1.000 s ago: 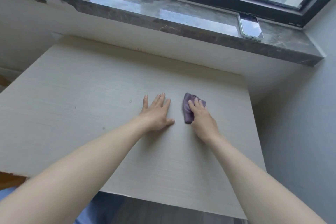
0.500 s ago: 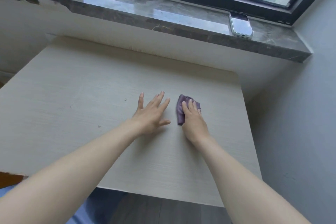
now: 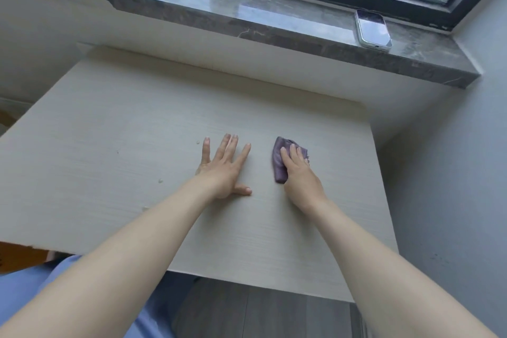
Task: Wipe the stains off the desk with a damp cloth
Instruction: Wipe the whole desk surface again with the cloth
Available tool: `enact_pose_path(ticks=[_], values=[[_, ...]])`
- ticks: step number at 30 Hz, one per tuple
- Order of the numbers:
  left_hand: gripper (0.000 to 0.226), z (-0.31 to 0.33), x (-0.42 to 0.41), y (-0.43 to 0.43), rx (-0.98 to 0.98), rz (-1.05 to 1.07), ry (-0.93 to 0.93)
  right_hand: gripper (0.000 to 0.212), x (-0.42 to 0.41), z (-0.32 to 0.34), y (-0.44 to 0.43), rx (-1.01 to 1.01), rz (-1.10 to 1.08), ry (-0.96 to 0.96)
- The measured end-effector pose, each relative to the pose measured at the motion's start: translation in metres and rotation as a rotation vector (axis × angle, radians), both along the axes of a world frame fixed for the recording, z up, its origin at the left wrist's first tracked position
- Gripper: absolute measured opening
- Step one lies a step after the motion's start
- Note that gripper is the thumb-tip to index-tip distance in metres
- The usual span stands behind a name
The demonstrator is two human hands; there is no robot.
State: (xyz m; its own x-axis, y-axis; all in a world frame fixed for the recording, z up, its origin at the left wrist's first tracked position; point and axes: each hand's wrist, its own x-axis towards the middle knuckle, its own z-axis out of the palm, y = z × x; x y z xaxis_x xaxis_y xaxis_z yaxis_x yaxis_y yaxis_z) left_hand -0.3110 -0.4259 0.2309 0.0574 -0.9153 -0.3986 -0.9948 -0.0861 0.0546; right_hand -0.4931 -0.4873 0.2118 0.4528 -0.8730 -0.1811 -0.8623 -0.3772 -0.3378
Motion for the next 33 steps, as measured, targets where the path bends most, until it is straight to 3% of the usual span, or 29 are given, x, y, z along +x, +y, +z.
enact_pose_path(ticks=[4, 10, 15, 20, 25, 30, 33], values=[[0.093, 0.002, 0.003, 0.001, 0.033, 0.021, 0.107, 0.066, 0.018, 0.005, 0.02, -0.056, -0.099, 0.006], [0.094, 0.003, 0.001, -0.001, 0.019, 0.016, 0.12, 0.072, -0.011, 0.003, 0.044, -0.032, 0.108, 0.011], [0.094, 0.002, 0.003, -0.001, 0.012, 0.006, 0.123, 0.061, 0.024, 0.003, 0.024, -0.122, -0.155, 0.033], [0.096, 0.001, 0.004, -0.003, 0.003, -0.018, 0.114, 0.065, 0.012, 0.002, 0.019, -0.051, 0.072, 0.026], [0.096, -0.001, 0.005, -0.003, -0.012, -0.025, 0.088, 0.048, 0.034, -0.003, -0.006, -0.186, -0.159, 0.037], [0.096, 0.001, 0.007, -0.003, -0.022, 0.009, 0.095, 0.058, -0.001, -0.004, 0.05, -0.1, 0.052, -0.055], [0.094, 0.009, 0.001, 0.0, -0.047, -0.01, 0.015, 0.062, -0.013, 0.006, 0.041, -0.062, 0.082, 0.057]])
